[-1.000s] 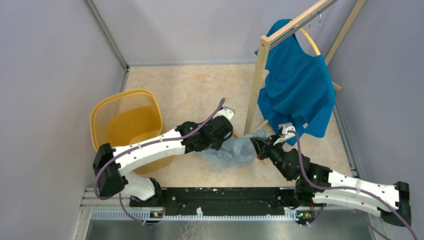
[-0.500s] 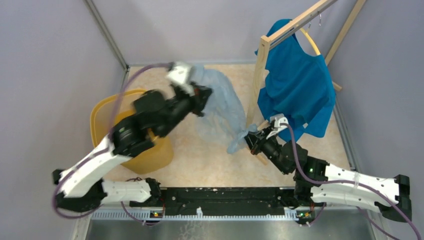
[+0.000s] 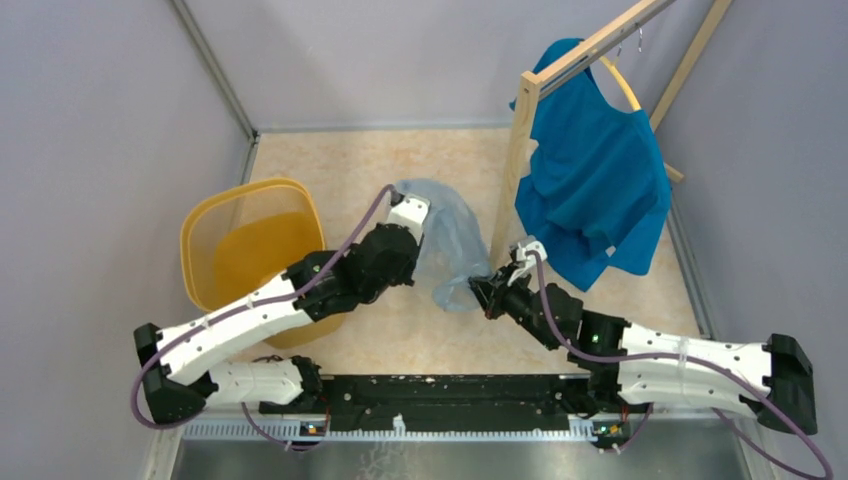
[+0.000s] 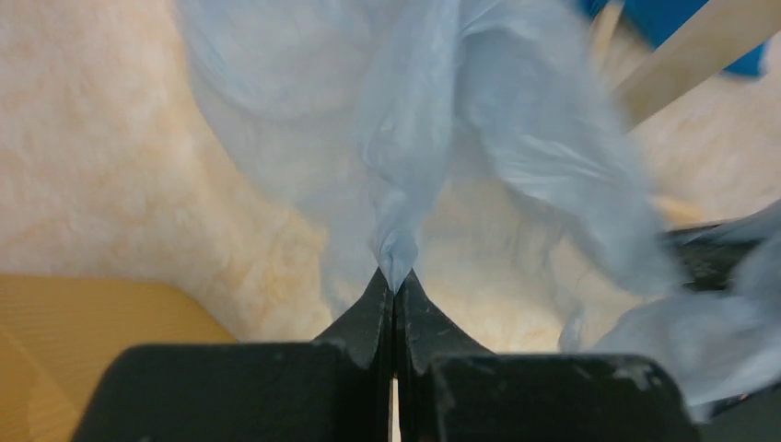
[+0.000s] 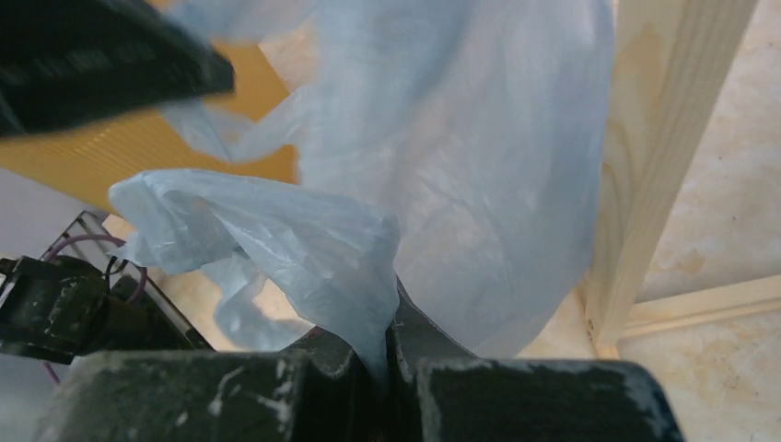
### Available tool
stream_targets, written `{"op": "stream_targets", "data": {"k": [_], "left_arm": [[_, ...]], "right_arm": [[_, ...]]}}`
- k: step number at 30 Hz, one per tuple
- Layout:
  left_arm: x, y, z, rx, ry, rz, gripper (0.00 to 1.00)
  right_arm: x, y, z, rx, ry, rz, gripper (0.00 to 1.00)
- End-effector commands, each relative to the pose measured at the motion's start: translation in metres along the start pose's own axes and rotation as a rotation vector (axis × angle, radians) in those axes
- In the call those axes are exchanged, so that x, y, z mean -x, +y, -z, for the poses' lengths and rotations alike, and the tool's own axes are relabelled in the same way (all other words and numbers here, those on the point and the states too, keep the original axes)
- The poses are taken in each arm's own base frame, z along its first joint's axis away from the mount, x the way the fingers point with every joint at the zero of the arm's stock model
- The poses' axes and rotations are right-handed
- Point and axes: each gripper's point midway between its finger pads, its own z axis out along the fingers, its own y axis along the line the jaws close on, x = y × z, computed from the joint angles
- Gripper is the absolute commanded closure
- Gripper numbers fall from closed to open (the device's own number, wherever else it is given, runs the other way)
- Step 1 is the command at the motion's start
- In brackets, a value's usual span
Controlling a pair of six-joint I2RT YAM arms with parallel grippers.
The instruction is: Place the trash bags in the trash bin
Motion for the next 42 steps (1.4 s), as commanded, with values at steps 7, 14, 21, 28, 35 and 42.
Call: {"op": "stream_targets", "data": {"k": [7, 14, 21, 28, 35, 42], "left_arm": [[0.263, -0.030, 0.212, -0.535, -0.842, 0.102, 1.00], [0.103, 0.010, 0.067, -0.115, -0.402, 0.202, 1.00], [-0.011, 0.009, 0.029, -0.099, -0.115, 0.241, 1.00], [0.193, -0.005, 0.153, -0.346, -0.639, 0.149, 1.00], [0.177, -0.003, 0.140, -0.345, -0.674, 0.244, 1.00], [0.101, 0.010, 0.100, -0.268, -0.494, 0.308, 1.00]], "right_arm": [[0.124, 0.050, 0.014, 0.119, -0.234, 0.030, 0.99], [0.090, 0.030, 0.013, 0.081, -0.216, -0.020, 0.95], [-0.002, 0.010, -0.001, 0.039, -0.004, -0.068, 0.96], [0.089, 0.029, 0.003, 0.033, -0.147, 0.125, 0.91], [0.107, 0.029, 0.011, 0.030, -0.183, 0.145, 0.85], [0.025, -0.022, 0.016, -0.117, -0.015, 0.078, 0.53]]}}
